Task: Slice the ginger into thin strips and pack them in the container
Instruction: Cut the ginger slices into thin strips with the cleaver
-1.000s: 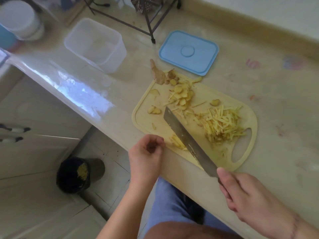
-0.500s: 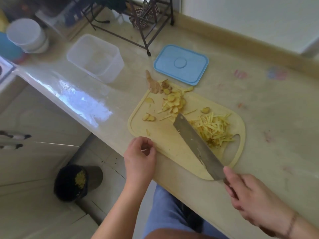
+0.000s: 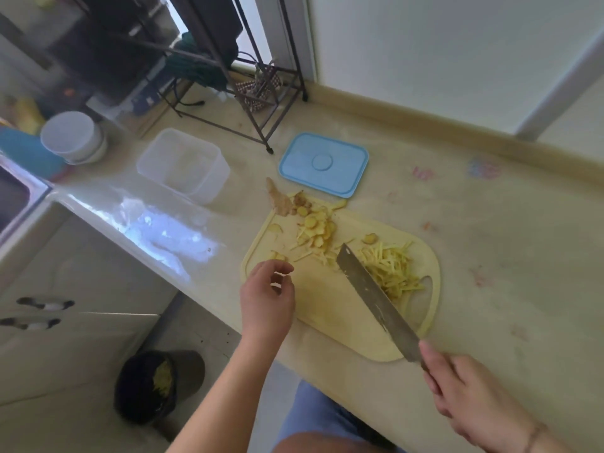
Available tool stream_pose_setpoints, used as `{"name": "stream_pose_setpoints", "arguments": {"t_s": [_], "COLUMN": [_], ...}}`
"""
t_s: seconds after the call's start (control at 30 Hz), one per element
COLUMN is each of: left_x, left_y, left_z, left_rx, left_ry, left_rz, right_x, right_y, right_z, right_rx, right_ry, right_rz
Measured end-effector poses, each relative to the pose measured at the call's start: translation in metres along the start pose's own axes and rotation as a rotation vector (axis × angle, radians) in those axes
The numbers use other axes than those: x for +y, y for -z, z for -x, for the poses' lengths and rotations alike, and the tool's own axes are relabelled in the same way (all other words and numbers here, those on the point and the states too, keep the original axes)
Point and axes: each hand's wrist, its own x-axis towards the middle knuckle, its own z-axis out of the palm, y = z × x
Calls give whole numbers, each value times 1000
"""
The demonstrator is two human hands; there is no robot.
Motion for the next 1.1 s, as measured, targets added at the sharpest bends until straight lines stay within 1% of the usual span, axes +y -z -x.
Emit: {"name": "stream_pose_setpoints", "arguments": {"t_s": [0.1, 0.2, 0.27, 0.33, 0.37, 0.43, 0.53, 0.67, 0.7, 0.77, 0.83, 0.87, 0.9, 1.0, 1.1], "left_x": [7, 11, 11, 12, 13, 14, 13, 6, 4, 0, -3, -4, -3, 0, 1], "left_y": [-9, -22, -28, -33, -34, -35, -34, -36, -38, -41, -47, -50, -53, -58, -57], "left_z": [-20, -46, -62, -73, -78, -88, -96, -90, -87, -80, -70, -66, -63, -62, -63], "left_rx": [-98, -226, -357, -463, -480, -468, -435, -427, -425, -436, -505, -533, -544, -542, -544], "left_ry": [-232, -526, -738, -925, -1002, -1102, -1184, -1208, -1196, -1159, -1195, -1220, -1222, -1144, -1133], "left_rz": [-134, -319, -453, -581, -621, -648, -669, -662, -630, -487, -351, -334, -338, -377, -389], "right_x": [-9, -22, -26, -26, -27, -31, -40, -53, -54, -57, -59, -60, -61, -62, -61], "right_y": [8, 12, 16, 17, 17, 12, -3, -28, -34, -43, -49, -51, -53, -58, -61], "right_z": [6, 17, 25, 30, 31, 33, 39, 44, 44, 45, 47, 48, 48, 50, 51], "right_rx": [-58, -94, -36, 61, 104, 166, 214, 234, 241, 260, 286, 298, 312, 354, 394], "right_ry": [-94, -124, -151, -198, -214, -234, -229, -204, -202, -204, -202, -198, -196, -187, -182], "right_rz": [-110, -294, -436, -567, -612, -658, -668, -592, -585, -578, -571, -570, -572, -587, -600]}}
